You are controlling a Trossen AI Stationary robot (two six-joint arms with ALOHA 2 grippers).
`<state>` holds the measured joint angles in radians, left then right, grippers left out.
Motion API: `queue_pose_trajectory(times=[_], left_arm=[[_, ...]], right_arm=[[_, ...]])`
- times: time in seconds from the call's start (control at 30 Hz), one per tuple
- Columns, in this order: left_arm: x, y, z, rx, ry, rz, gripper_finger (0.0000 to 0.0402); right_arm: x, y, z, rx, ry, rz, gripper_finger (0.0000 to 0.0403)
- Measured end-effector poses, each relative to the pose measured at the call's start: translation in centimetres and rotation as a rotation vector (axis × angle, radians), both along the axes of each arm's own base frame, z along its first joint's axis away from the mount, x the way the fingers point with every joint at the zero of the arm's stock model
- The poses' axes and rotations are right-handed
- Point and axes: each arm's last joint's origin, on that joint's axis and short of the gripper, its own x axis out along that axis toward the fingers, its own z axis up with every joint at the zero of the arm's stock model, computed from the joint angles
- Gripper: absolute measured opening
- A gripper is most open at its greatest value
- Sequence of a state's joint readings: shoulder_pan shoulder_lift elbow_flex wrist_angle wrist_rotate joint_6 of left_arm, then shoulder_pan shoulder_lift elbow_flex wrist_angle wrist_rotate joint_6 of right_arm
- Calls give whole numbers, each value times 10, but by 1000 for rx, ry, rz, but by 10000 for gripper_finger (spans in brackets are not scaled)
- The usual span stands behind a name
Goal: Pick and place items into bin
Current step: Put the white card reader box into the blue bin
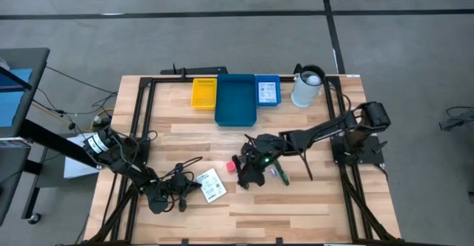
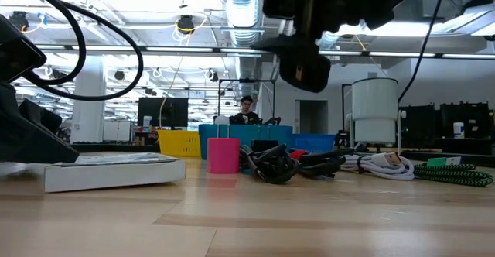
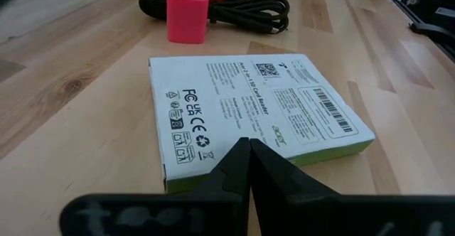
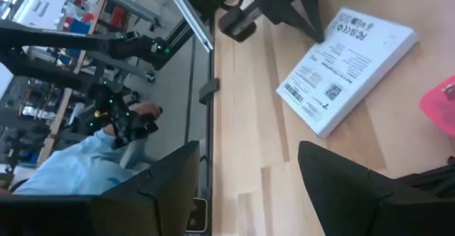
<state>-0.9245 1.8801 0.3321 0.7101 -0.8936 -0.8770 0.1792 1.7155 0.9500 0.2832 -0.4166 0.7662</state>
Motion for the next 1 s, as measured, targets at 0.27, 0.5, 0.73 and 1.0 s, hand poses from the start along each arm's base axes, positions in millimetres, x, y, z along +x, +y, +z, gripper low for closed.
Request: queue_pose_trajectory(times=[0.27,0.5,0.73,1.0], left_arm=[[-1,-1,0,7,0,-8,0],[-1,-1,0,18,1,-13,0],[-1,-1,0,19,1,-13,0],[-1,-1,0,21,2,-16,0]], right_arm=[[15,5,-10,64,69,-5,233],[21,6,-8,75,84,-10,233],[21,1,-10,79,125,-63,233],[26,2,-26,69,171,-89,233]])
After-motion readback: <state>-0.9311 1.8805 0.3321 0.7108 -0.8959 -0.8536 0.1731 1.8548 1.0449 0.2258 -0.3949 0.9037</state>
